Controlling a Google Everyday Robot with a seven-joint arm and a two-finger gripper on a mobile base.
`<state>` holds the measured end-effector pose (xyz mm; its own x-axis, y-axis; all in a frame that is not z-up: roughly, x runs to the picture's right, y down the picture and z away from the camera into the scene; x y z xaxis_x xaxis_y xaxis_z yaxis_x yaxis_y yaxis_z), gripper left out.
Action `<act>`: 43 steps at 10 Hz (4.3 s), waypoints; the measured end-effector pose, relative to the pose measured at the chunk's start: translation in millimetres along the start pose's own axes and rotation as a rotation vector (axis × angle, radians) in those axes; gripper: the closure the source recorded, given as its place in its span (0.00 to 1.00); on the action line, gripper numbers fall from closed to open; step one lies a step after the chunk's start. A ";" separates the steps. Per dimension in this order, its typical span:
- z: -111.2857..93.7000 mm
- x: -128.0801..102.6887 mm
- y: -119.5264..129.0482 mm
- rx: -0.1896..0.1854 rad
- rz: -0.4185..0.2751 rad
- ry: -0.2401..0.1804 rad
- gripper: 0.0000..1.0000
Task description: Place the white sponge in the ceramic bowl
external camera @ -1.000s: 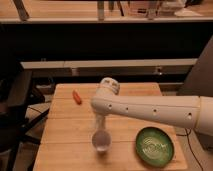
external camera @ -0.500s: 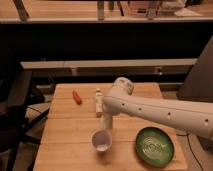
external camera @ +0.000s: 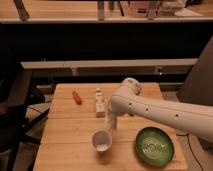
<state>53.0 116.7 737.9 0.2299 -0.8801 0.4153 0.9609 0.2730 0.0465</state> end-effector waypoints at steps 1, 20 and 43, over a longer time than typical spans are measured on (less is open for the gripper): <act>-5.7 3.7 18.6 0.003 0.018 -0.002 0.98; -21.9 -12.8 169.4 0.036 0.275 -0.073 0.98; -19.2 -13.5 200.6 0.061 0.374 -0.114 0.37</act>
<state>245.6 175.9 724.2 0.5404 -0.6676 0.5121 0.8023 0.5923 -0.0744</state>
